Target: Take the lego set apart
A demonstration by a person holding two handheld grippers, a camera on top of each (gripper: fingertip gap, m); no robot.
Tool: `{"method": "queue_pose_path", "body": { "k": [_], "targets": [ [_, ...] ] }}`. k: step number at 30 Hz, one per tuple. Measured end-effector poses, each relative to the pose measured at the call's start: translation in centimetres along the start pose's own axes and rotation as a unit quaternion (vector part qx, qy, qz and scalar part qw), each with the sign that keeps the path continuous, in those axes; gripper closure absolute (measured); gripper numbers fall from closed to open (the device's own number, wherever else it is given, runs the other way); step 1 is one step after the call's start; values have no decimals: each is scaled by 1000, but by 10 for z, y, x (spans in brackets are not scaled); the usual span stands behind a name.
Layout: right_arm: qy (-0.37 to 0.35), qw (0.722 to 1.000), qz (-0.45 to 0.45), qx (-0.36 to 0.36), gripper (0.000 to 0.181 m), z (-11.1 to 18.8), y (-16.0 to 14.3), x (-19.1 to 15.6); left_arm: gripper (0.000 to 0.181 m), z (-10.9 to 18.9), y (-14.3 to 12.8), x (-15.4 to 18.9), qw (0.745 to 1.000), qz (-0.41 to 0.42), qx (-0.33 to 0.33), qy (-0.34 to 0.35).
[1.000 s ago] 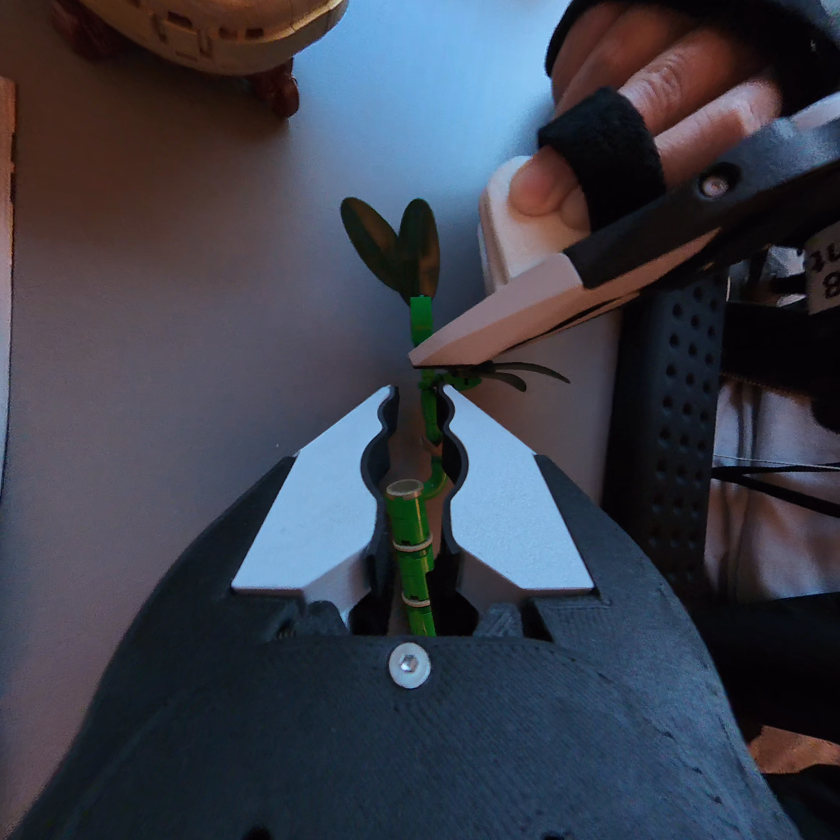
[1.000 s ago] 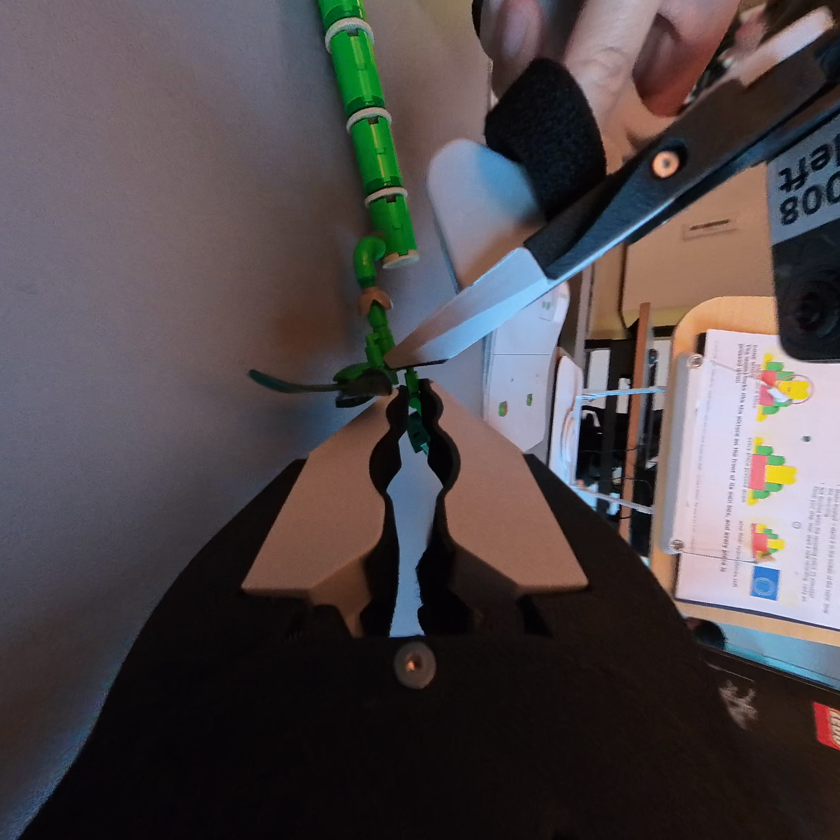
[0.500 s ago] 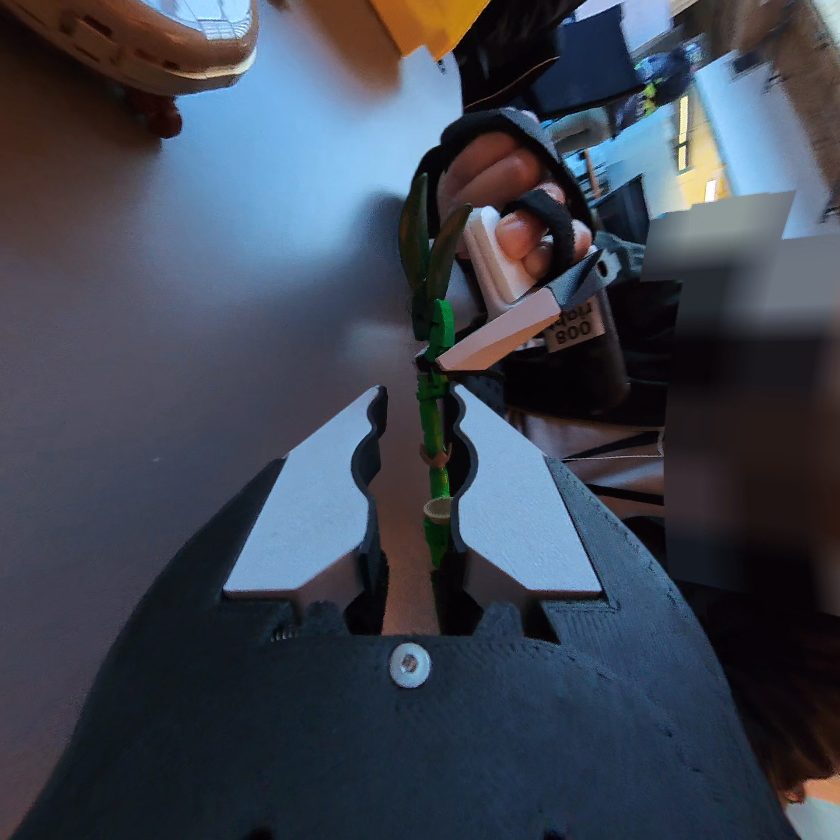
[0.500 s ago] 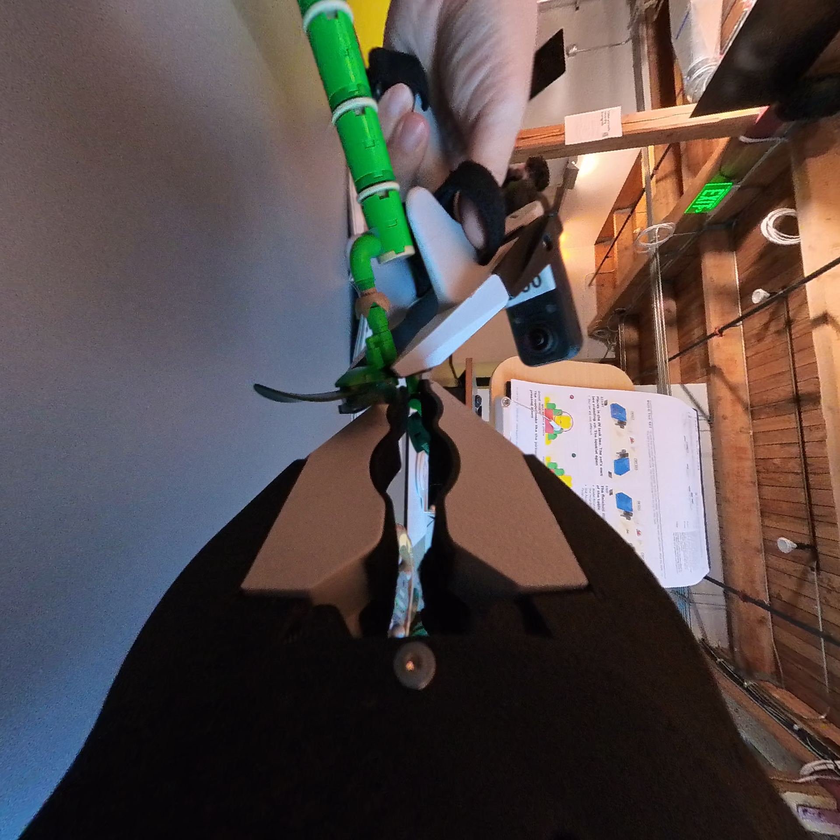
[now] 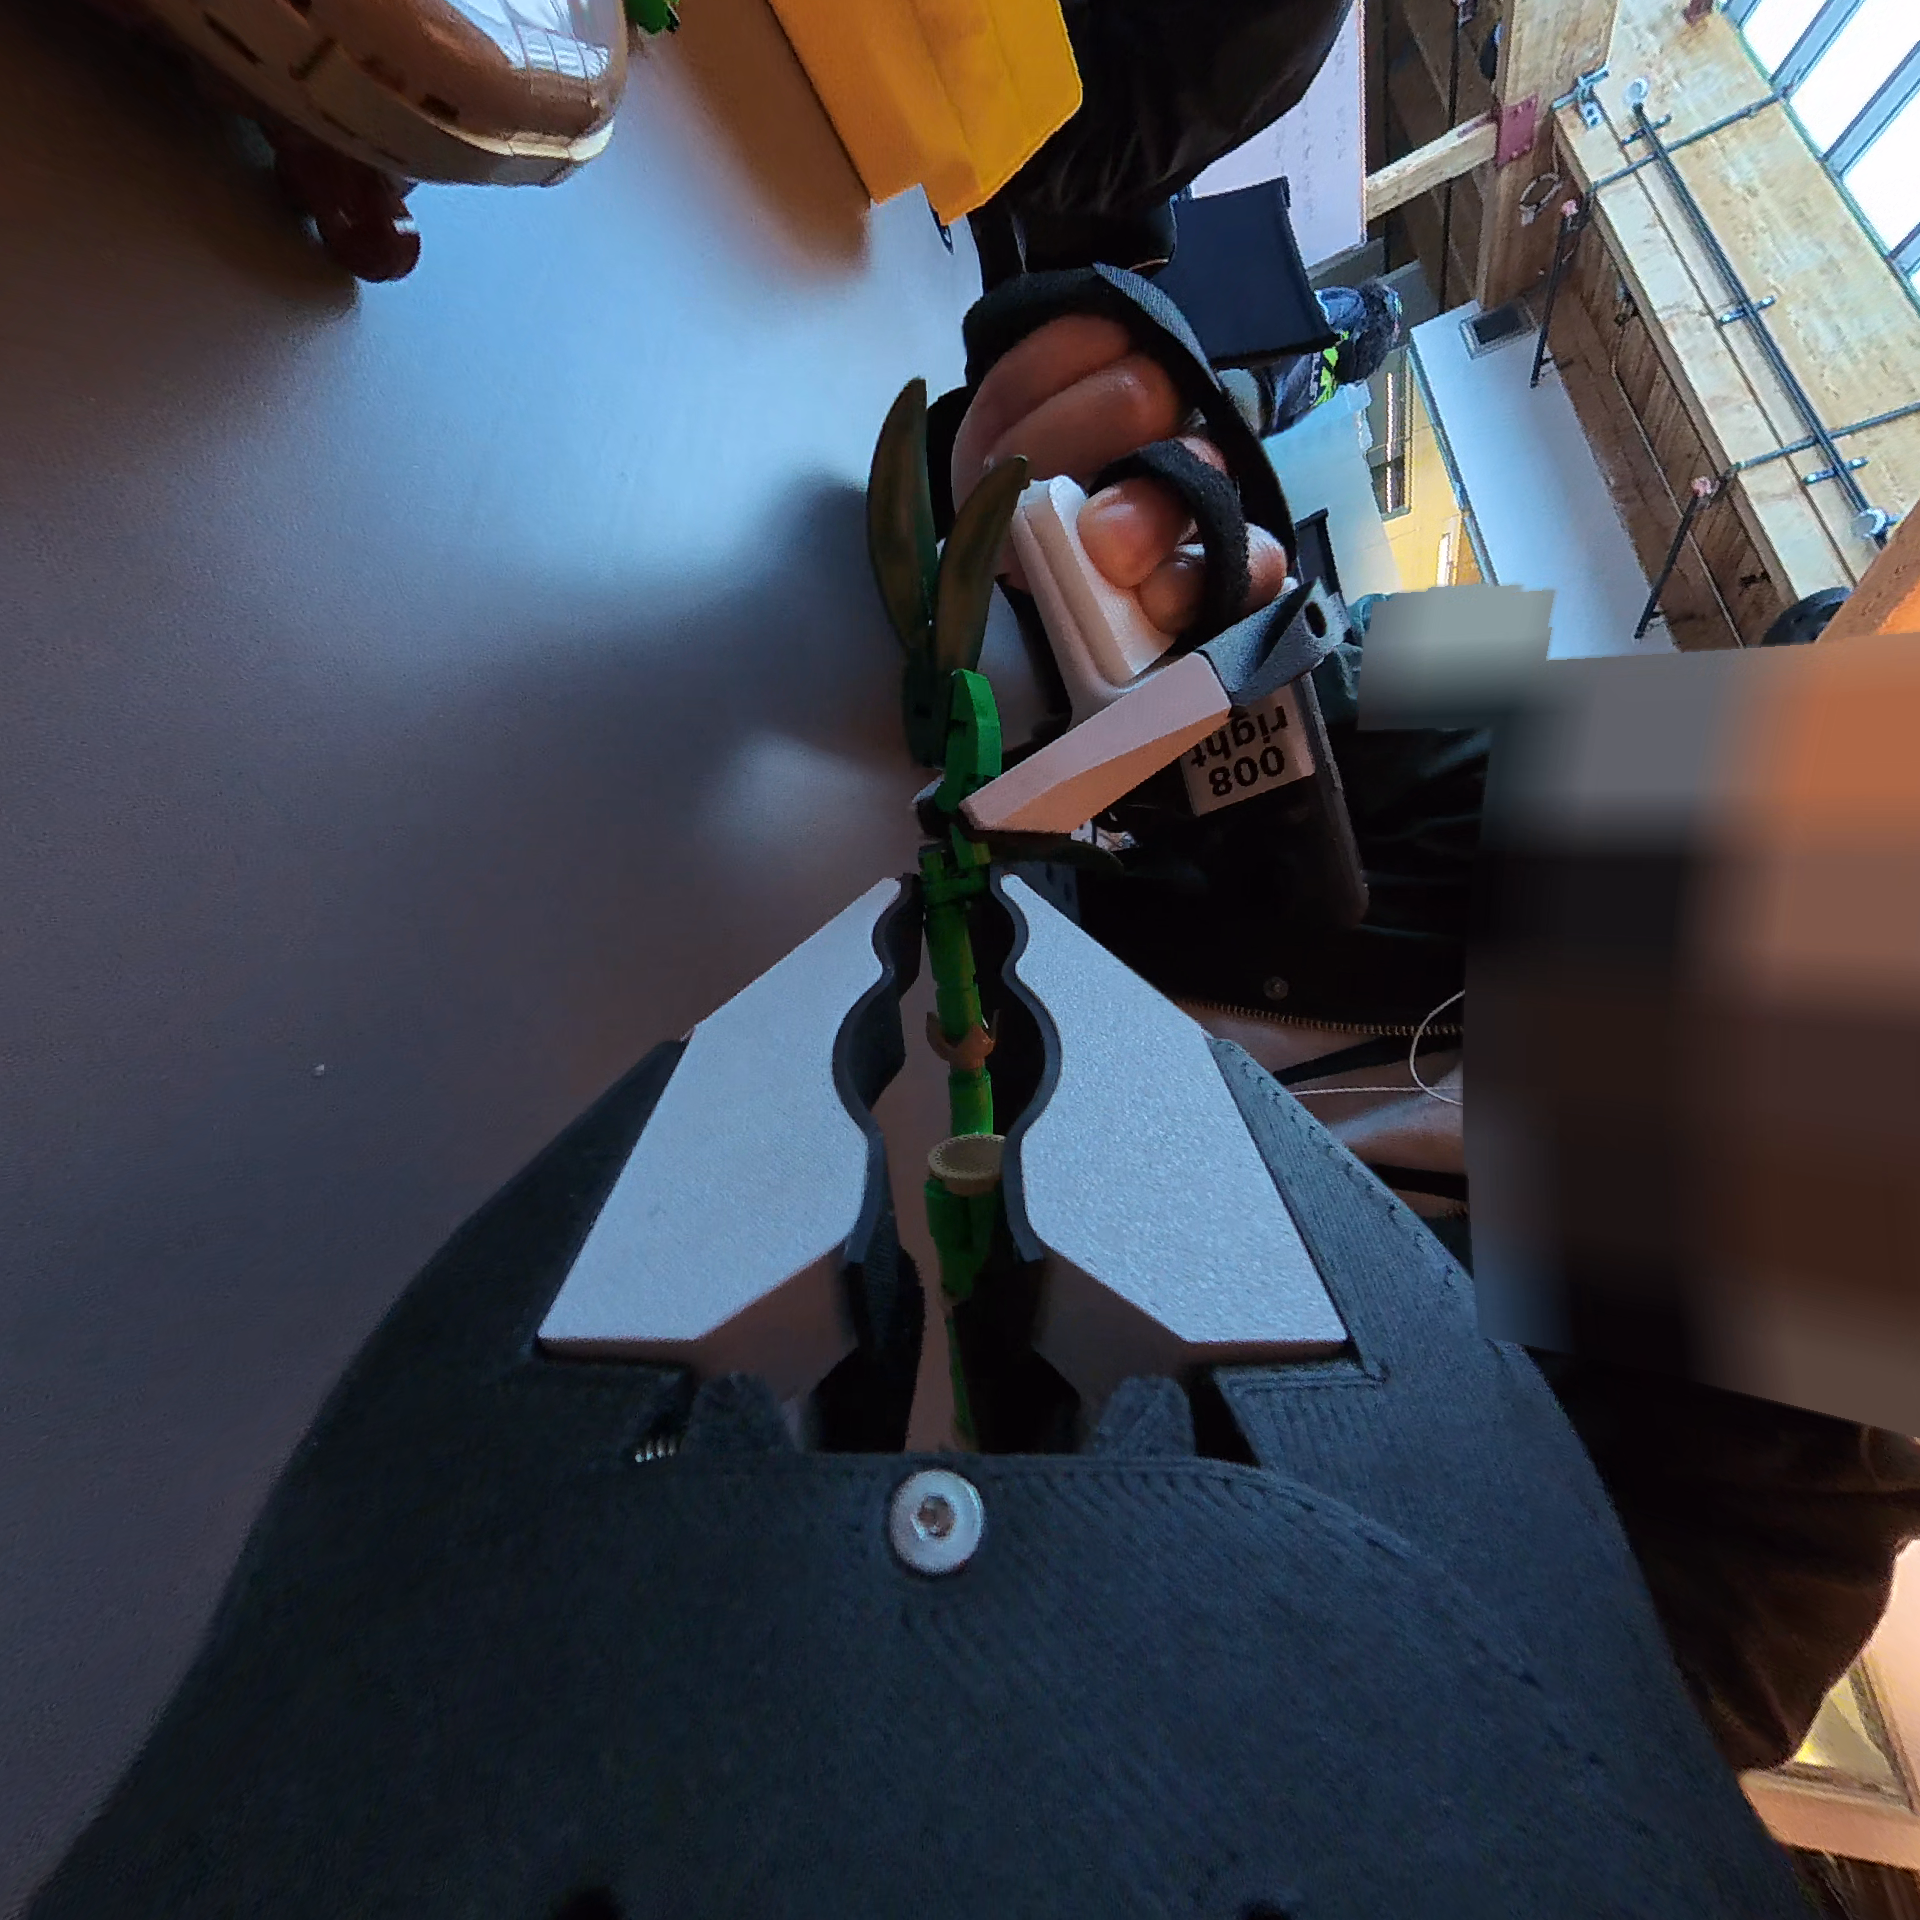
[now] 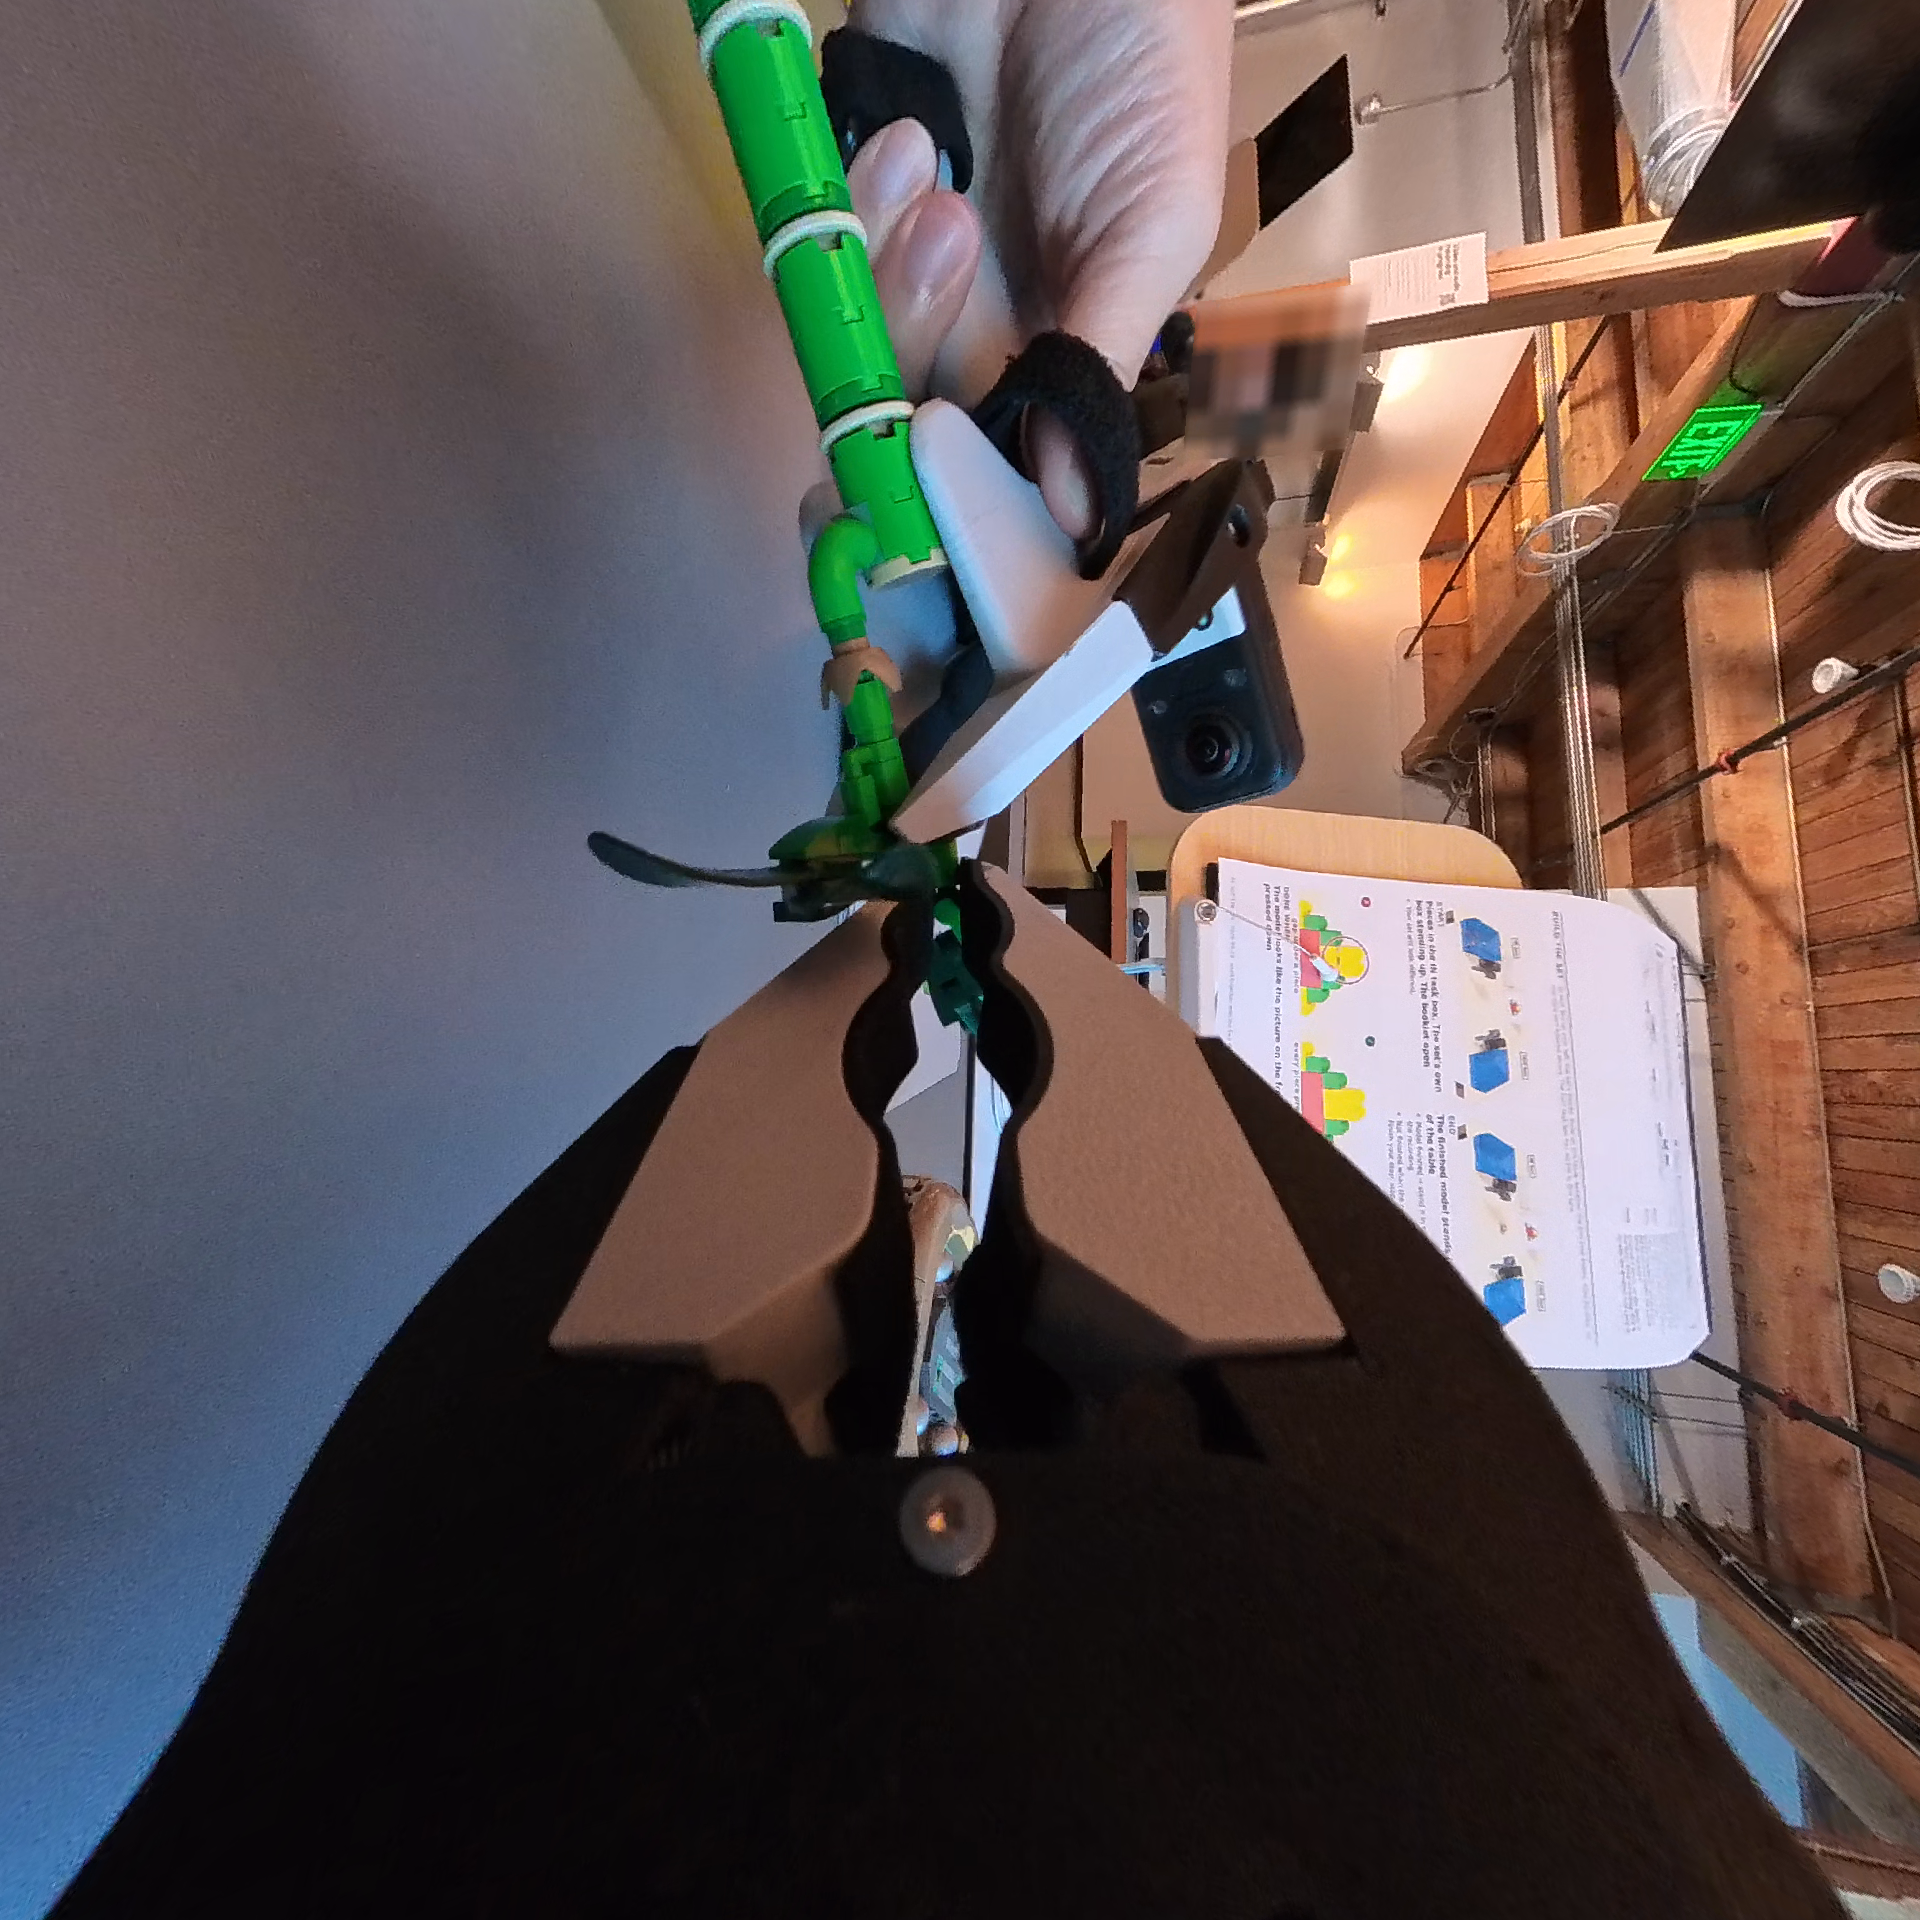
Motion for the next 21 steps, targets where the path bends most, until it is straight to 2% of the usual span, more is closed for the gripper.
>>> {"method": "queue_pose_path", "body": {
  "k": [21],
  "targets": [
    [13,1000,3,8,176,-2,-6,-6,173,3,0,-9,1000,23,4,-17]
  ]
}}
Point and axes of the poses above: each gripper's, where its closed fingertips meet, z back along the fingers, y out of its top, x = y × z across the jaws, the point moved 9 cm from there along z, back along the fingers, and after that the axes turned 14 degrees about z, right-handed, at the moved point
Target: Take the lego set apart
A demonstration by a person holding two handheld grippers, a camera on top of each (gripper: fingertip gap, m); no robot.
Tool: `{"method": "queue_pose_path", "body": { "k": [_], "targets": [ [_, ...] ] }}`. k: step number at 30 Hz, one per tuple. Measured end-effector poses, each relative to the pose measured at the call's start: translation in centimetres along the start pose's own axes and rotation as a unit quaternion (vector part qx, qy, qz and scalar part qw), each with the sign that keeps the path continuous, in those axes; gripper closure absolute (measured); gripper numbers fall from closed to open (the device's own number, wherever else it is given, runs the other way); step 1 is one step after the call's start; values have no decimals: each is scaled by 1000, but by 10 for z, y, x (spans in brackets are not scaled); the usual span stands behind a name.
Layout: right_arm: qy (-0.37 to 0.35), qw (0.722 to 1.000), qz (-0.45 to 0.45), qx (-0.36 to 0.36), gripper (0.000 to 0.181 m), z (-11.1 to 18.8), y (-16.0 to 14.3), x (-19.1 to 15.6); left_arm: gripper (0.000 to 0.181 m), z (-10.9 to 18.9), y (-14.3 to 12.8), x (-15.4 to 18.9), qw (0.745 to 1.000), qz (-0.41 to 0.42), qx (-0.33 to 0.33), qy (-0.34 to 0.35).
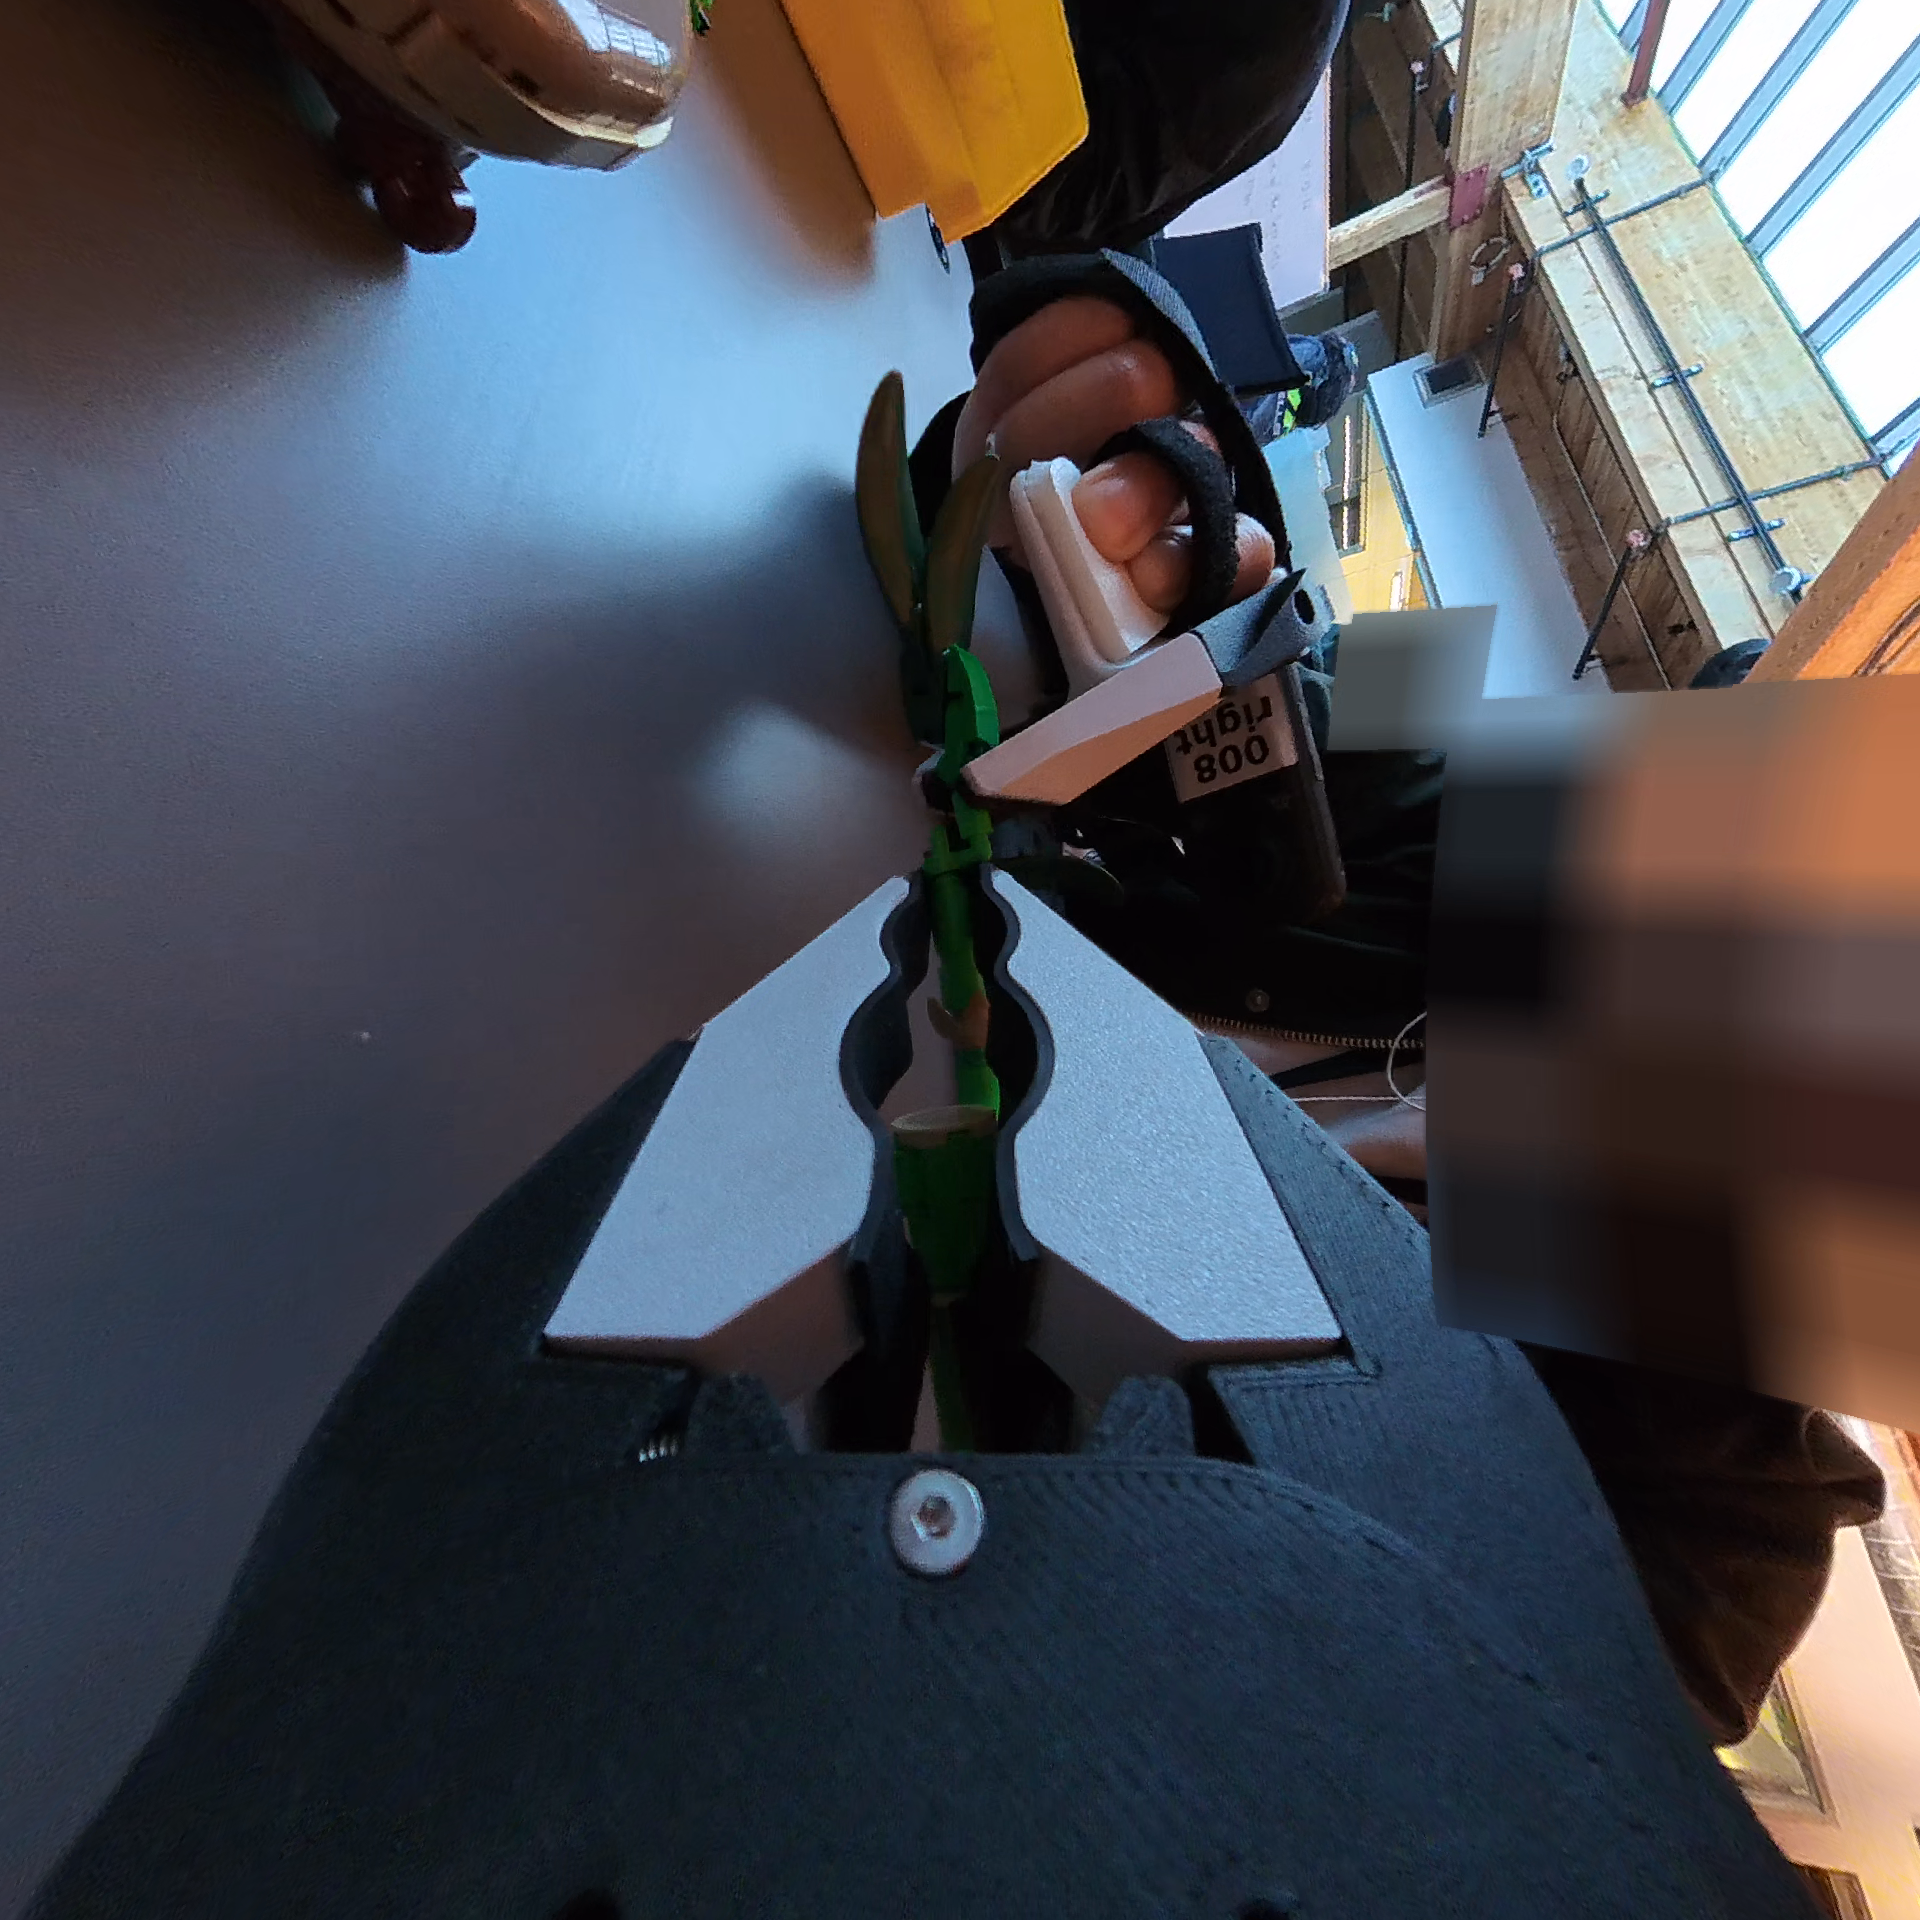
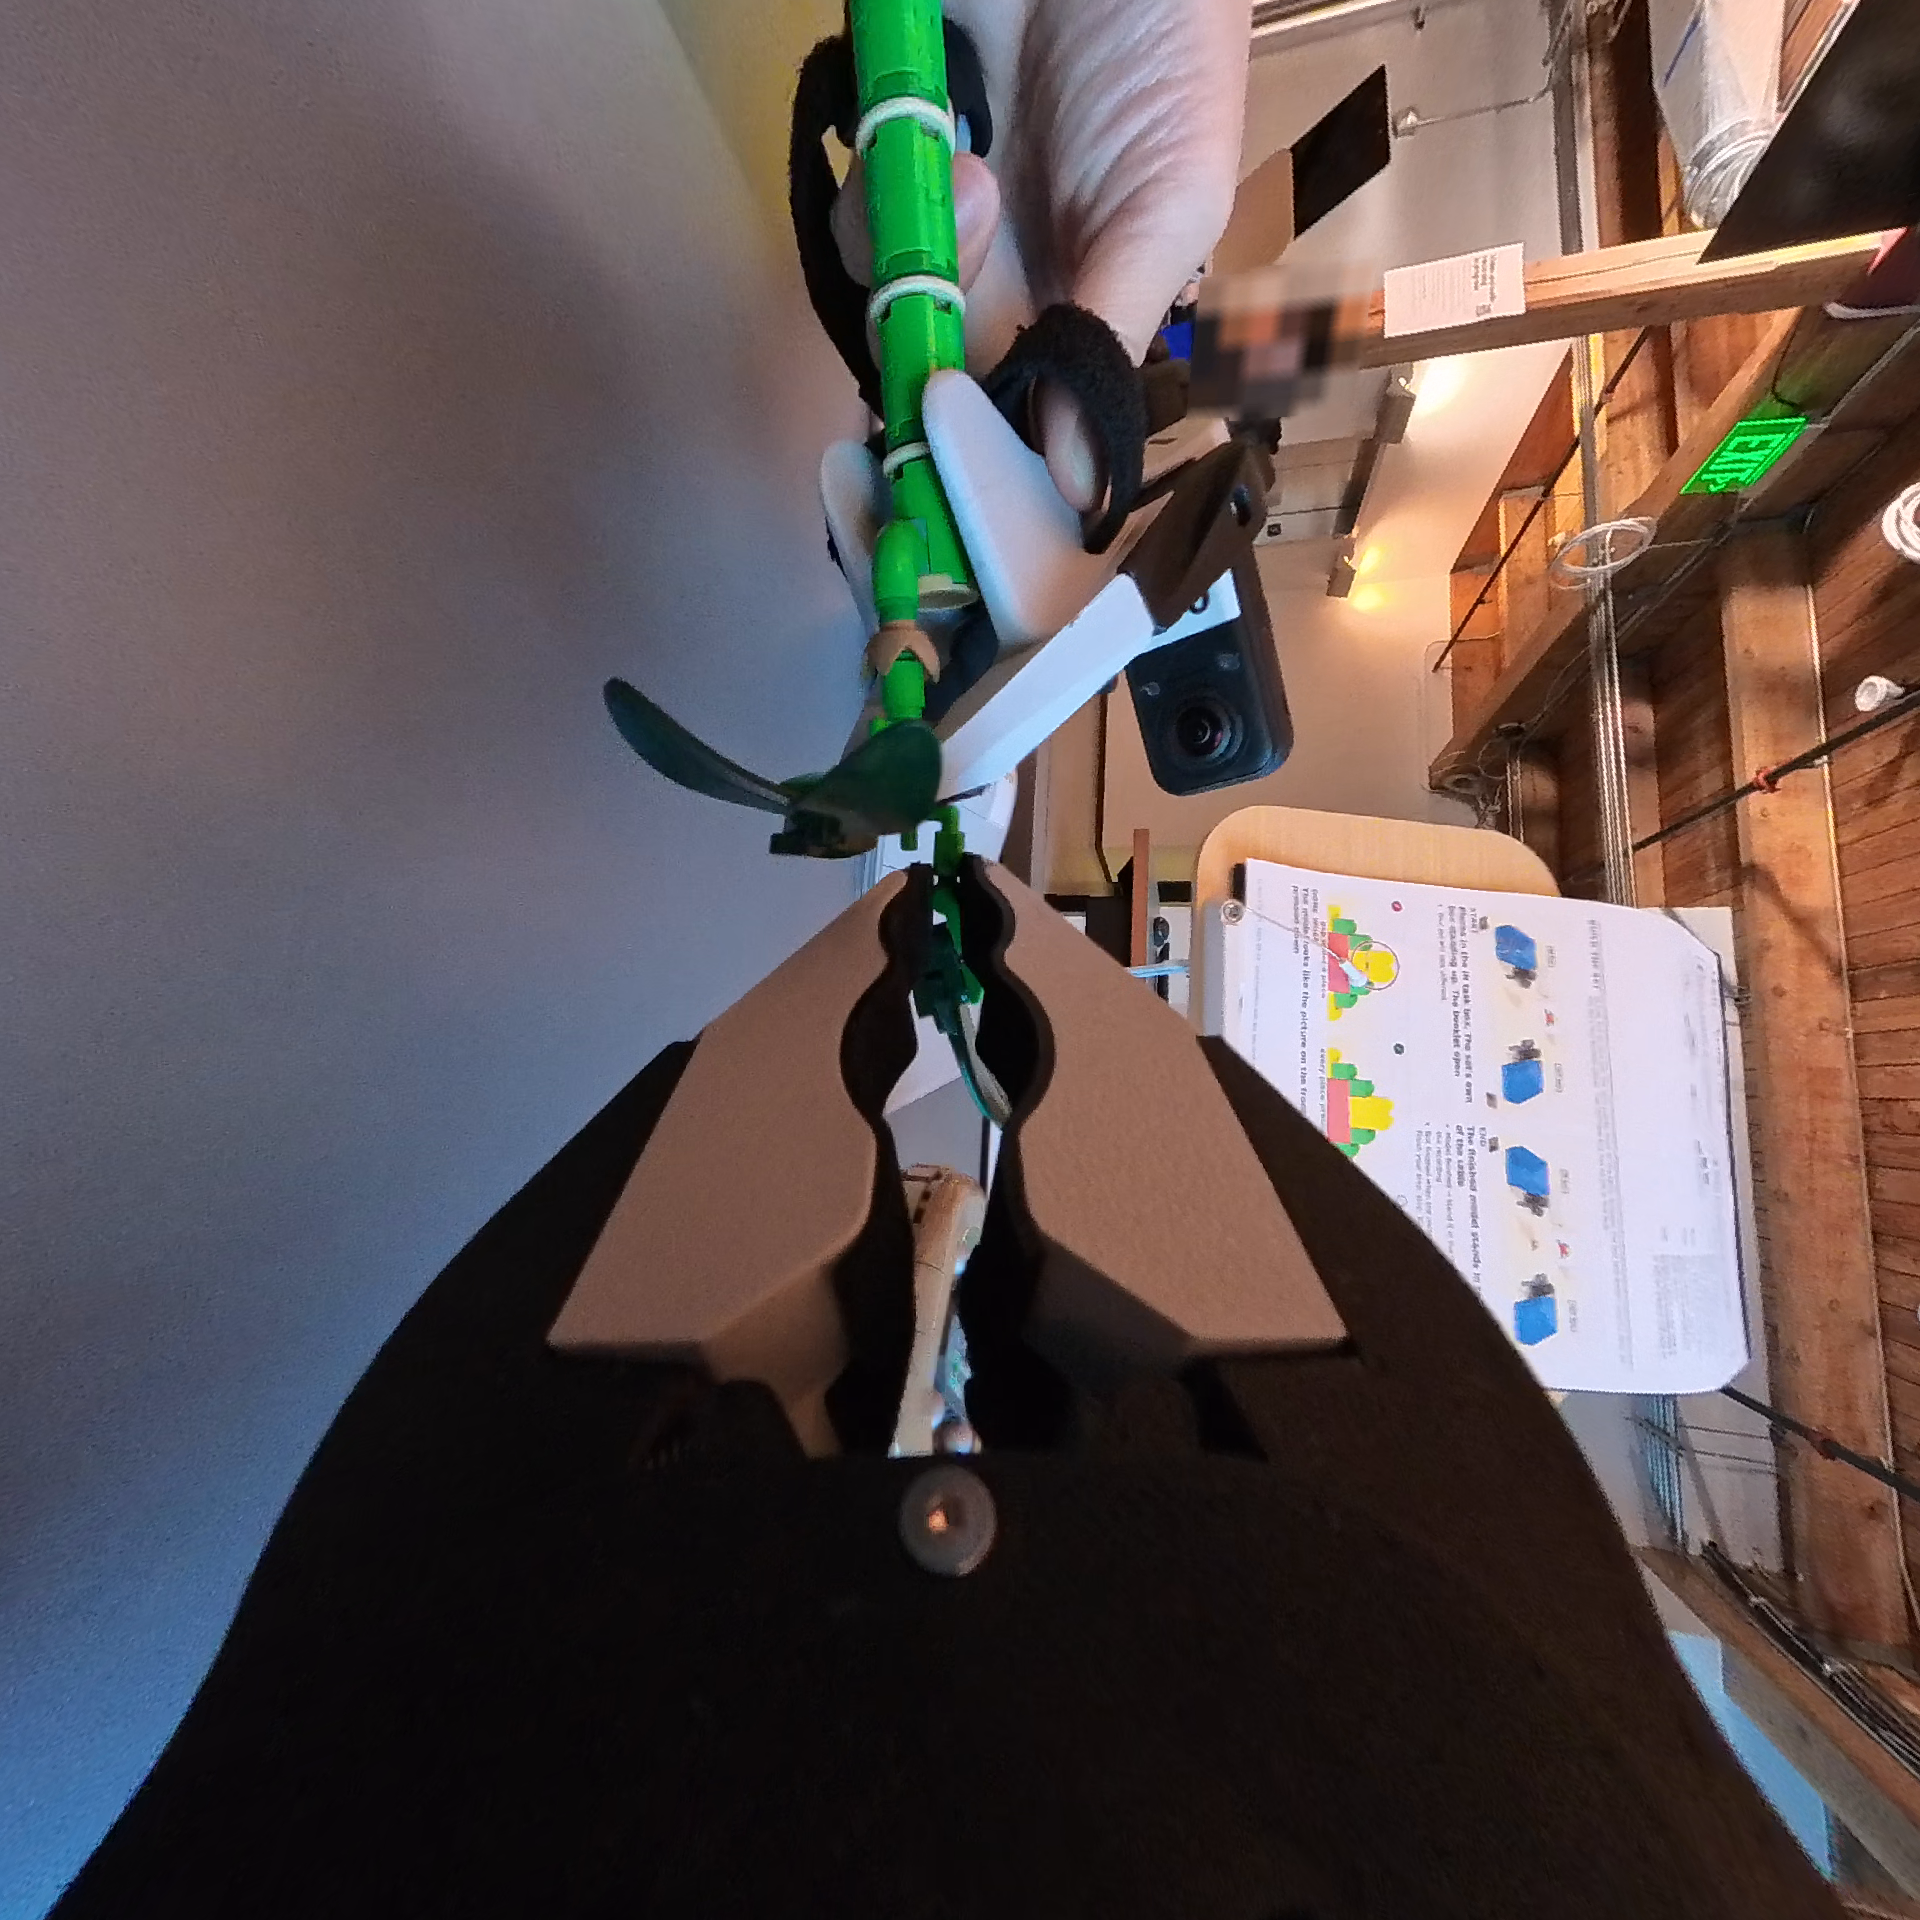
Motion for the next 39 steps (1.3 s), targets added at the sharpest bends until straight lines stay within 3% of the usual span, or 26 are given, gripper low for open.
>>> {"method": "queue_pose_path", "body": {
  "k": [15,17,20,25,32,39],
  "targets": [
    [-12,1000,9,10,176,3,-4,-1,174,0,0,1,1000,-2,-2,-4],
    [-6,996,3,-92,177,2,-29,0,174,8,-8,-5,999,-3,-34,33],
    [-58,993,-84,-54,177,15,-39,18,175,17,-5,2,1000,-1,1,-10],
    [-9,997,-58,-40,177,5,-29,7,175,4,-4,1,999,-10,-21,39],
    [157,970,-187,-5,176,-6,-33,-16,175,8,-4,-1,996,-21,-21,81],
    [212,944,-253,10,177,-11,-39,-26,175,11,-4,4,993,-53,-18,102]
  ]
}}
Point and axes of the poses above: each gripper's, where its closed fingertips meet, z back along the fingers, y out of its top, x = y × z across the jaws, the point moved 9 cm from there along z, back along the fingers, and after that the axes turned 14 degrees about z, right-handed, at the moved point
